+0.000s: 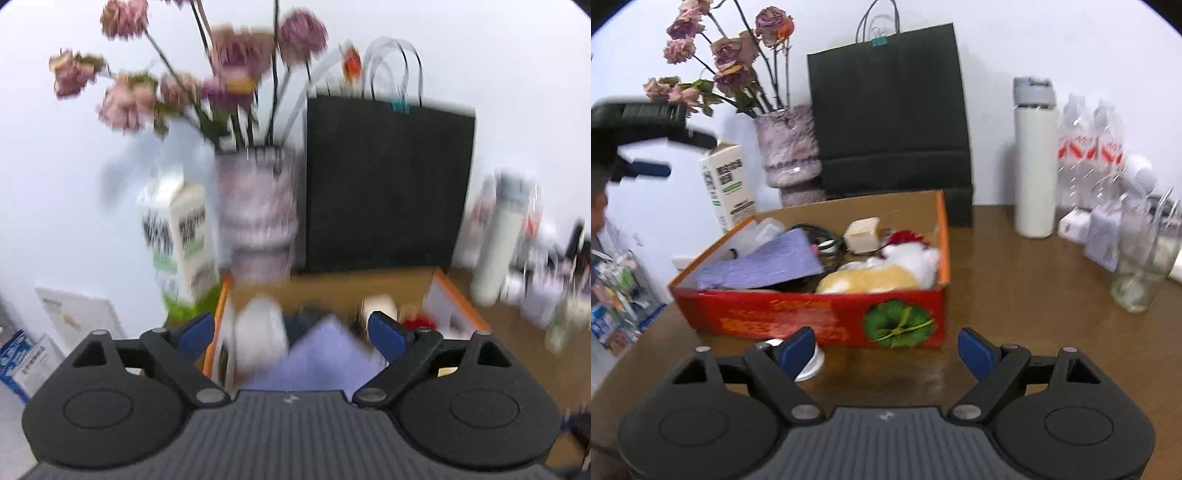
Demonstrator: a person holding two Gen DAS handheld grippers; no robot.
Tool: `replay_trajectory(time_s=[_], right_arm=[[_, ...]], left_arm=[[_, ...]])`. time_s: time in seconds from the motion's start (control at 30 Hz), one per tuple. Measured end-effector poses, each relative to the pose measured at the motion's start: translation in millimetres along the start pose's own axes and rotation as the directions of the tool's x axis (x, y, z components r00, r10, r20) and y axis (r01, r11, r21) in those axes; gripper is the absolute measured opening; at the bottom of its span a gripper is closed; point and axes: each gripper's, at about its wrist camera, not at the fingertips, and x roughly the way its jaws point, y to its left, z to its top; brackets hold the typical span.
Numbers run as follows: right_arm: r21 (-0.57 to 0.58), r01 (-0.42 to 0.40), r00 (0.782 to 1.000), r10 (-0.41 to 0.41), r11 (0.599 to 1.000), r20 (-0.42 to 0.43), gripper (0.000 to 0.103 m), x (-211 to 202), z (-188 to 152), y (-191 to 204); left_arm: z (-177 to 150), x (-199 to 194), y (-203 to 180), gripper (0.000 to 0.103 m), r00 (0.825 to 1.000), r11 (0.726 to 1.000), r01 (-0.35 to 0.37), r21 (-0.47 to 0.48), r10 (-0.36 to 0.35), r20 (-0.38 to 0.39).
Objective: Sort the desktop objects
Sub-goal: 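Withdraw both tools from the box back over the table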
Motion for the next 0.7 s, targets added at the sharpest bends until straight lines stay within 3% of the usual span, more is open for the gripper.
replay_trajectory(time_s=[0.17,0.3,0.5,0.7], right_arm=[[-0.056,-0.003,1.0,0.002,0.998,-0.021,0.084,8,-24,16],[-0.076,-0.014,0.999,0.01,0.997,-0.054,0.084,7,-42,22],[-0.142,-0.042,0.997,0.032,0.989,-0.068,0.082,3,-57,35],[-0.198,-0.072,0.997,0.063,0.978,-0.049,0.071,32,-29,53]], left_arm=[[-71,-8,-2,0.093,0.994,0.998,-0.005,0.068,0.012,-0.106],[-108,-22,2,0.093,0.991,1.0,0.023,0.02,-0.02,-0.133],[-140,-28,-6,0.093,0.989,0.99,0.123,0.072,-0.116,-0.095],[-145,-23,0,0.093,0.991,0.989,0.133,0.058,-0.132,-0.027]])
